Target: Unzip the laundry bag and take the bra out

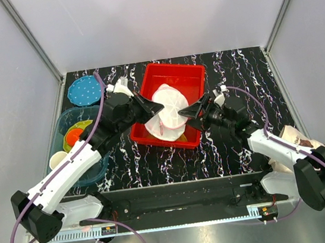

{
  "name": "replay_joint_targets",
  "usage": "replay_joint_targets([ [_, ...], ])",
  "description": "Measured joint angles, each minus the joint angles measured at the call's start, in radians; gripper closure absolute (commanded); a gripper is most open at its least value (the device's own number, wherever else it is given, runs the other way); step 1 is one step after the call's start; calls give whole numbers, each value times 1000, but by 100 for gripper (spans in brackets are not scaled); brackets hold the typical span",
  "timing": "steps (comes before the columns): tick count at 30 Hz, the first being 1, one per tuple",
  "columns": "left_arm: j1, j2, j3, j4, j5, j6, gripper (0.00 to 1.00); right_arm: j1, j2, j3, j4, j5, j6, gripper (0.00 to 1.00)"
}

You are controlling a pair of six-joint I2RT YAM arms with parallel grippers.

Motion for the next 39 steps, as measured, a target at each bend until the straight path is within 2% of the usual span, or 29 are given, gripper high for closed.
replay_joint_targets([
  [2, 0, -9, 0, 0, -6, 0, 100, 13, 0, 0, 15, 0, 0, 13],
  [5, 0, -20, 0, 0, -9, 1, 100, 17, 0, 0, 36, 0, 3, 28],
  [6, 0, -22, 0, 0, -9, 1, 100, 17, 0, 1, 45, 1, 3, 46],
  [7, 0, -23, 0, 0, -9, 1, 100, 18, 0, 2, 56, 0, 6, 57],
  [8, 0, -23, -1, 0, -9, 0, 100, 18, 2, 5, 65, 0, 2, 73],
  [9, 0, -23, -2, 0, -9, 0, 100, 18, 4, 12, 68, 0, 8, 98],
  [12, 0, -31, -12, 6, -19, -4, 100, 18, 11, 48, 50, 9, -1, 100],
  [15, 1, -54, -20, 1, -43, 3, 60, 18, -2, 89, -20, 26, -34, 100],
  [16, 0, -63, -21, -3, -49, 10, 25, 18, -14, 96, -36, 31, -49, 100],
  [18, 0, -85, -23, -18, -61, 38, 4, 8, -44, 103, -56, 26, -70, 100],
  [19, 5, -98, -23, -29, -66, 43, 1, -1, -59, 104, -59, 14, -79, 100],
  [22, 37, -121, -23, -56, -52, 79, 1, -46, -77, 116, -62, -68, -97, 100],
  [28, 179, -103, -23, -48, 108, 134, 1, -124, -72, 165, -51, -298, -132, 100],
  [32, 190, -69, -37, -32, 227, 154, 1, -130, -77, 169, -37, -381, -146, 100],
  [39, 190, -49, -144, 38, 378, 135, 1, -135, -108, 169, -27, -420, -146, 100],
])
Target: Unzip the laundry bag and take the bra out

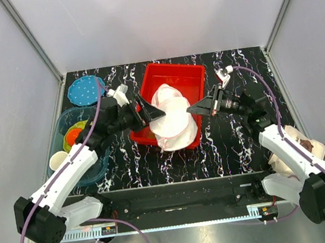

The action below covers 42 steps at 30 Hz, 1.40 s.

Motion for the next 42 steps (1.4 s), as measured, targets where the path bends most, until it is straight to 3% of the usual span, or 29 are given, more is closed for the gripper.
replay_joint_targets([
  [10, 0, 44, -168, 309, 146, -144, 1, -2, -25, 0, 94, -25, 49, 100],
  [16, 0, 118, -189, 463, 213, -225, 1, -7, -40, 0, 125, -24, 70, 100],
  [42, 6, 201, -238, 606, 234, -310, 1, -19, -48, 0, 132, -23, 89, 100],
])
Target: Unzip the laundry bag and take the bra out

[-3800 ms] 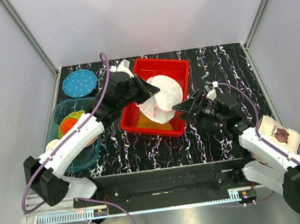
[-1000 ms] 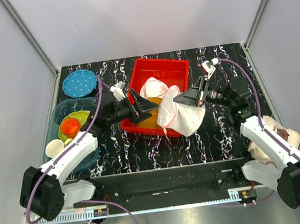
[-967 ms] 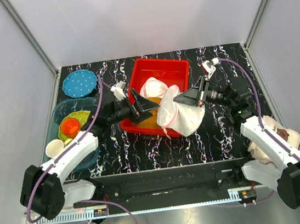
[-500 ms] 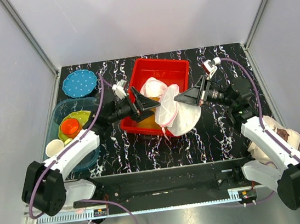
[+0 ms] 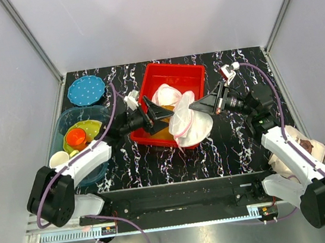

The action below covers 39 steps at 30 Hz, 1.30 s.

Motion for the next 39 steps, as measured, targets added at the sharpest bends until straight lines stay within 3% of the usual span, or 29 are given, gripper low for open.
replay_joint_targets([
  [8, 1, 90, -85, 304, 31, -201, 1, -2, 0, -18, 29, 1, 7, 100],
  [13, 1, 119, -87, 394, 40, -279, 4, -2, 4, -36, 49, 1, 20, 100],
  [15, 3, 119, -87, 423, 40, -300, 13, -2, 7, -40, 58, 1, 26, 100],
  [16, 5, 119, -87, 433, 39, -312, 32, -2, 9, -42, 63, 1, 27, 100],
  [19, 7, 117, -88, 467, 39, -341, 65, -2, 13, -48, 71, 2, 30, 100],
  [20, 7, 115, -89, 476, 38, -344, 87, -2, 14, -51, 71, 3, 29, 100],
  [22, 11, 97, -97, 467, 31, -346, 100, -7, 14, -56, 58, 6, 18, 100],
  [23, 15, 86, -99, 459, 23, -350, 100, -11, 13, -56, 40, 6, 3, 93],
  [24, 19, 69, -99, 431, 15, -341, 100, -15, 12, -56, 18, 9, -12, 78],
  [26, 24, 22, -98, 357, -14, -311, 100, -24, 1, -48, -107, 32, -80, 58],
  [27, 26, -4, -92, 303, -33, -288, 100, -26, -5, -37, -185, 51, -119, 43],
  [32, 21, -95, 45, -61, -128, -122, 100, -25, -23, 127, -651, 239, -371, 40],
  [36, 7, -159, 188, -324, -233, 2, 100, -16, -63, 286, -866, 386, -519, 40],
  [39, -5, -180, 266, -463, -322, 56, 100, 58, -90, 360, -935, 466, -582, 41],
])
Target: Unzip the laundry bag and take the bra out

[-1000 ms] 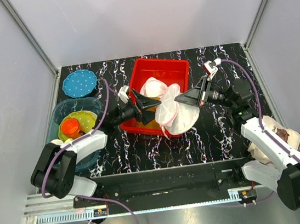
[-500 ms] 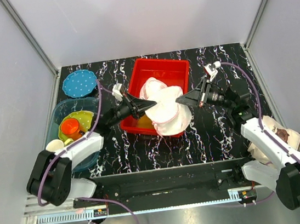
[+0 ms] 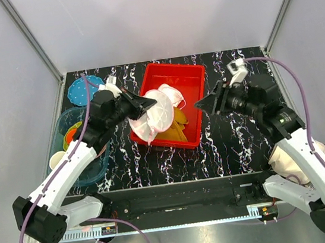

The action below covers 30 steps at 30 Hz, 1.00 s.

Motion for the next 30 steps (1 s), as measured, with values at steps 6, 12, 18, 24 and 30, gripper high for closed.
replay_joint_targets([
  [6, -69, 21, 135, -204, -173, 66, 100, 325, 78, 33, -32, 161, -14, 41],
  [12, -127, 50, 179, -322, -293, 101, 100, 496, 209, 33, -24, 294, 12, 42],
  [18, -139, 51, 188, -388, -366, 116, 100, 571, 246, 32, 51, 299, 65, 42],
  [24, -140, 51, 208, -414, -416, 126, 100, 578, 239, -32, 199, 290, 174, 41],
  [30, -148, 51, 234, -449, -451, 129, 100, 584, 272, -105, 337, 234, 271, 39],
])
